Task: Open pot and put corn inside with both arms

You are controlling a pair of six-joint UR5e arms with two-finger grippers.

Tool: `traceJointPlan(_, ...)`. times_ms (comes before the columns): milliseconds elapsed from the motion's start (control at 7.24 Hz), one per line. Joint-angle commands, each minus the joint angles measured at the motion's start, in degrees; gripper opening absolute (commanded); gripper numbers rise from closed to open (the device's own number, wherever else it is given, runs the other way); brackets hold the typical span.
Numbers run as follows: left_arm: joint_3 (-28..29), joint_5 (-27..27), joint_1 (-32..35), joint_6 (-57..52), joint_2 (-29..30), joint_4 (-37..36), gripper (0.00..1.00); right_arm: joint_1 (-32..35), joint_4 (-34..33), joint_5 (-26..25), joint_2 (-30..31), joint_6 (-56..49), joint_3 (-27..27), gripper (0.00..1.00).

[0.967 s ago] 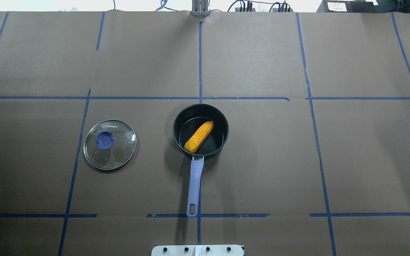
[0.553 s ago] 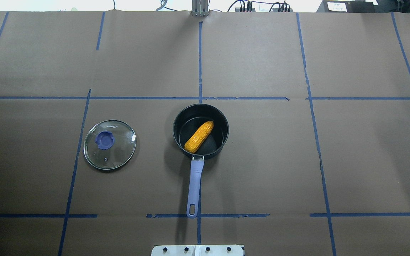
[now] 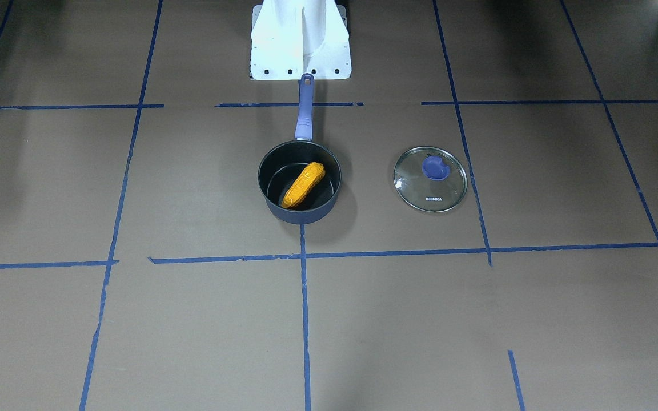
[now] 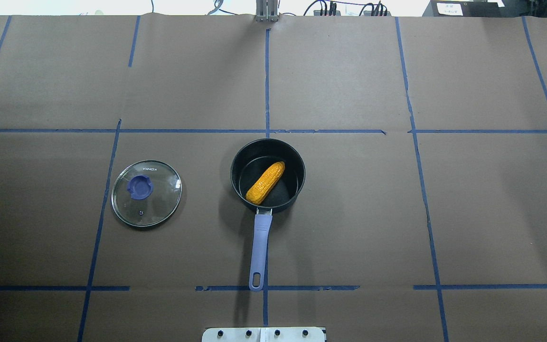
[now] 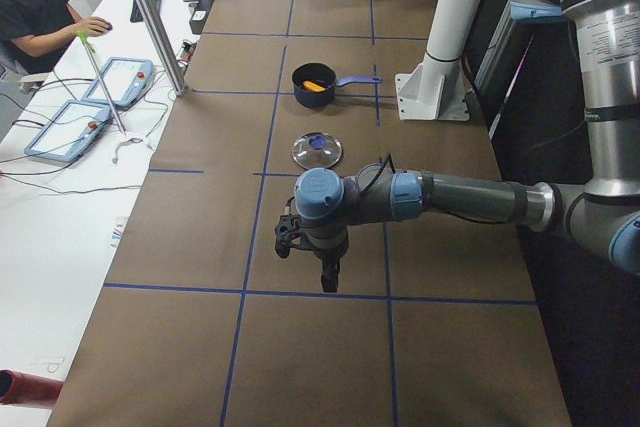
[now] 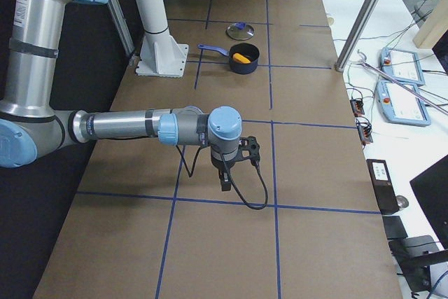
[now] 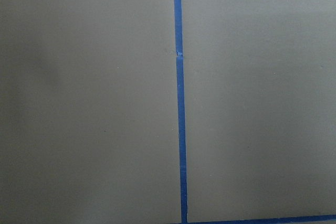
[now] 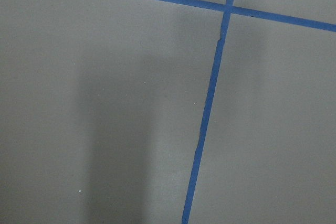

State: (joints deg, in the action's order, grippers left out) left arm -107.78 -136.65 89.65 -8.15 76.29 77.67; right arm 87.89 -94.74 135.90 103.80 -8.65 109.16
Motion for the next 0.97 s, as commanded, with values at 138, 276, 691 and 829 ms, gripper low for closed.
traceJointPlan(138, 0.2, 0.1, 0.0, 0.0, 0.6, 0.1, 1.00, 0.0, 0.0, 0.1, 0.1, 0.0, -0.1, 1.00)
traceJointPlan(276, 0.3, 0.1, -0.1, 0.1, 0.8, 0.0, 1.00, 0.0, -0.2, 0.2, 0.0, -0.1, -0.3, 1.00)
traceJointPlan(691, 0.4, 0.1, 0.0, 0.0, 1.5, -0.3, 1.00, 0.1, -0.1, 0.1, 0.7, -0.9, -0.9, 1.00)
traceJointPlan(829, -0.7, -0.1, 0.0, -0.4, 1.4, -0.6, 1.00, 0.0, 0.1, 0.1, 0.7, -0.9, -0.7, 1.00)
